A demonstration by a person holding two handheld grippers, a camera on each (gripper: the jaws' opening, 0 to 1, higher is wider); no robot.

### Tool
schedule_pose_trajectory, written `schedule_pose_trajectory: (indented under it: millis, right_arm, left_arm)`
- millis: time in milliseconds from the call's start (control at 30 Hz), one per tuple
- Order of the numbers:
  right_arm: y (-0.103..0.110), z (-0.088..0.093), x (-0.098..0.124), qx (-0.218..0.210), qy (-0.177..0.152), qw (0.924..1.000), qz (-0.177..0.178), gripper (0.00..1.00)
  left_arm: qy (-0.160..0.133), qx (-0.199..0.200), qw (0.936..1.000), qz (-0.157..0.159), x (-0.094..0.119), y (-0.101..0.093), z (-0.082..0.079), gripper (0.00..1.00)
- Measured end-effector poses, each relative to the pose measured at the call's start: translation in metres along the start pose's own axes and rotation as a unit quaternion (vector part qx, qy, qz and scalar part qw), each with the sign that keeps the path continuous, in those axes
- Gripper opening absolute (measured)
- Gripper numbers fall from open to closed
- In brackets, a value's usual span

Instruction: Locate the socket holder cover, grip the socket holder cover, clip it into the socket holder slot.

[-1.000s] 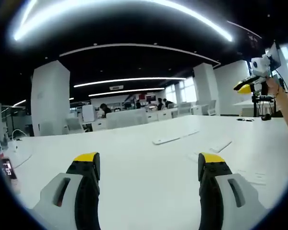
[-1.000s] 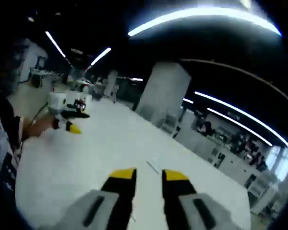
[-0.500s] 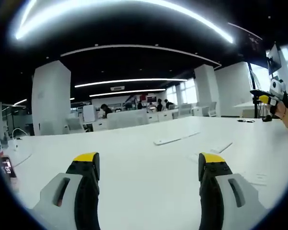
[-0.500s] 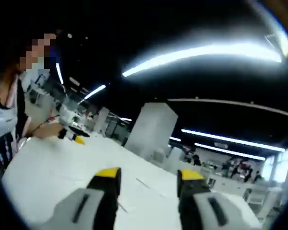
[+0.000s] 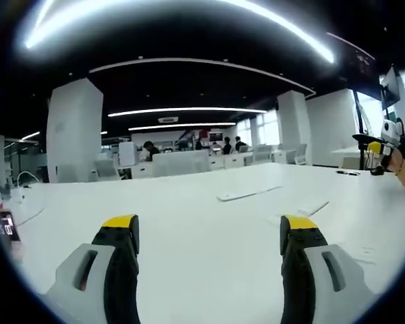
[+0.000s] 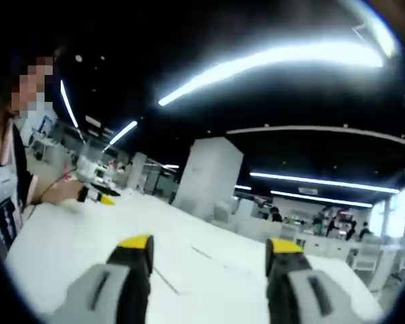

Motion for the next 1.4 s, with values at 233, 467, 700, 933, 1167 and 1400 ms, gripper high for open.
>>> schedule_pose_trajectory:
  millis: [233, 467, 700, 933, 1167, 1400]
  right_arm:
    - [-0.007, 0.002, 0.002, -0.008, 0.007, 0.9998, 0.014, 0.72]
    - [-0.011, 0.005, 0.002, -0.020, 0.003, 0.9996, 0.021, 0.74]
    - [-0.013, 0.007, 0.001, -0.027, 0.012, 0.9993, 0.025, 0.74]
    - [-0.011, 0.007, -0.002, -0.026, 0.016, 0.9994, 0.016, 0.73]
    - [-0.007, 0.007, -0.004, -0.024, 0.019, 0.9995, 0.011, 0.73]
    - [-0.005, 0.013, -0.007, -0.019, 0.036, 0.9991, 0.012, 0.72]
  left_arm:
    - [-0.012, 0.004, 0.9999, -0.008, 0.001, 0.003, -0.004, 0.85]
    - [-0.041, 0.015, 0.9990, -0.006, 0.005, 0.004, -0.013, 0.87]
    - [-0.086, 0.010, 0.9962, -0.009, 0.012, 0.001, -0.026, 0.88]
    - [-0.057, -0.024, 0.9980, -0.012, 0.006, -0.009, -0.051, 0.87]
    - [0.027, -0.058, 0.9978, 0.018, -0.005, -0.038, -0.072, 0.82]
    - [0.121, -0.091, 0.9859, 0.072, -0.020, -0.069, -0.084, 0.84]
Point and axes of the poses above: the point that each gripper's makers call its tool centre point, and the gripper's own axes: x roughly backward along the fingers, y roughly to its left, z roughly out of its underside, the point moved 9 cm from there along x, roughly backward along the fingers, and after that the axes turned 4 degrees about y, right-handed, at the moved point
